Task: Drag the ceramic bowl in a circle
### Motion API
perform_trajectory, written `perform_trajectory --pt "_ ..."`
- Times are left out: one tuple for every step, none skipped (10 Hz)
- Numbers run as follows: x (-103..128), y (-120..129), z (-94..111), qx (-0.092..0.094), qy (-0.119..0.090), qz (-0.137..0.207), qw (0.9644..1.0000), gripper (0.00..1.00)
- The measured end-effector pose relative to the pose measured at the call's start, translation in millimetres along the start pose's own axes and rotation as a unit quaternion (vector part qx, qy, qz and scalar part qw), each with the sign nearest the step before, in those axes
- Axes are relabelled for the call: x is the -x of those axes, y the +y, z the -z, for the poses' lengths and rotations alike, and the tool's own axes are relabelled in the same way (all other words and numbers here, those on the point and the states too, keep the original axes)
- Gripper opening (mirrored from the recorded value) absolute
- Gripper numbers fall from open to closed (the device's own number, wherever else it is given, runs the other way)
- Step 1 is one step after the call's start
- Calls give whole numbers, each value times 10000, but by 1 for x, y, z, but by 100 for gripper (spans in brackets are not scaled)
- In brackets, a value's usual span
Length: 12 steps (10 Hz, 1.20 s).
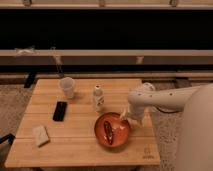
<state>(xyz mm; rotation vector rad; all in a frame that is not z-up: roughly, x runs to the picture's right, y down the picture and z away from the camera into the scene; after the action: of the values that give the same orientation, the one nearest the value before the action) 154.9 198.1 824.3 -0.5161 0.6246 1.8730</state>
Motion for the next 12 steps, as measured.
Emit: perform_trajectory --pt "-3 -4 -2 74 44 -48 10000 80" --pt "-7 -5 -3 143 78 -67 9998 80" --pt "-11 -5 -6 207 129 -69 9997 80" --pt "-15 -4 -8 239 170 -55 9996 80" --pt "-18 -3 -10 271 213 -28 9994 76" --pt "-22 0 -12 300 262 24 9992 68" --pt "-27 5 -15 328 312 106 9989 56" --pt "-30 9 -16 345 348 171 9987 45" --pt "-31 10 -17 355 361 196 9985 37" --pt "-33 11 -16 356 368 223 9984 25" --pt "-34 9 -13 333 364 196 9986 16" --pt "-34 3 -9 296 340 102 9989 6"
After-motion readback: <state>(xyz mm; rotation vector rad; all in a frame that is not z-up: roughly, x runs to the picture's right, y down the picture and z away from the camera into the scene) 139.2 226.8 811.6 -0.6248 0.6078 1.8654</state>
